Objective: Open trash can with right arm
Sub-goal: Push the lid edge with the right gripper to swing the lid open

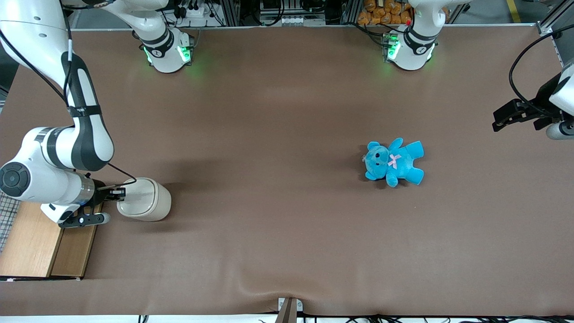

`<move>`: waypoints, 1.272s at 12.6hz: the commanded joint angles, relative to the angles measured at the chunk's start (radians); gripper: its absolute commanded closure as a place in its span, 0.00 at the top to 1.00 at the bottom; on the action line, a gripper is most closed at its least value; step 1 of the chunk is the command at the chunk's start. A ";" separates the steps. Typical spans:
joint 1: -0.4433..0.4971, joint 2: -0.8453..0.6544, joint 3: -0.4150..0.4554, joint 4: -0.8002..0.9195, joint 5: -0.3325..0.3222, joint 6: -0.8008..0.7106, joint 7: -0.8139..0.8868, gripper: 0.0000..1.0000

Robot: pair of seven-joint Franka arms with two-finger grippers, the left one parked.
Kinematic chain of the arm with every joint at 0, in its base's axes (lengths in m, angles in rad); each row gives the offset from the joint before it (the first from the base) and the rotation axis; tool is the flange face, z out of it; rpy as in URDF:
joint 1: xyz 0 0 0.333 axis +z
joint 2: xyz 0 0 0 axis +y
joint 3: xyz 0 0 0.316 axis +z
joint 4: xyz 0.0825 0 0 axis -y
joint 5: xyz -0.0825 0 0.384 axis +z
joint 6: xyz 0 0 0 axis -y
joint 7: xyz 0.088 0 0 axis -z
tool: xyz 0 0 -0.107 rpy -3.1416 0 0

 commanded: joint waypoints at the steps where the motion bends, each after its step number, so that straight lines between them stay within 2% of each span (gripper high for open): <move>1: 0.004 -0.014 0.009 0.000 0.010 -0.015 -0.007 0.00; 8: 0.011 -0.014 0.012 0.130 0.011 -0.187 0.013 0.00; 11: 0.025 -0.014 0.013 0.212 0.011 -0.313 0.073 0.00; 16: 0.036 -0.039 0.052 0.238 0.037 -0.423 0.169 0.00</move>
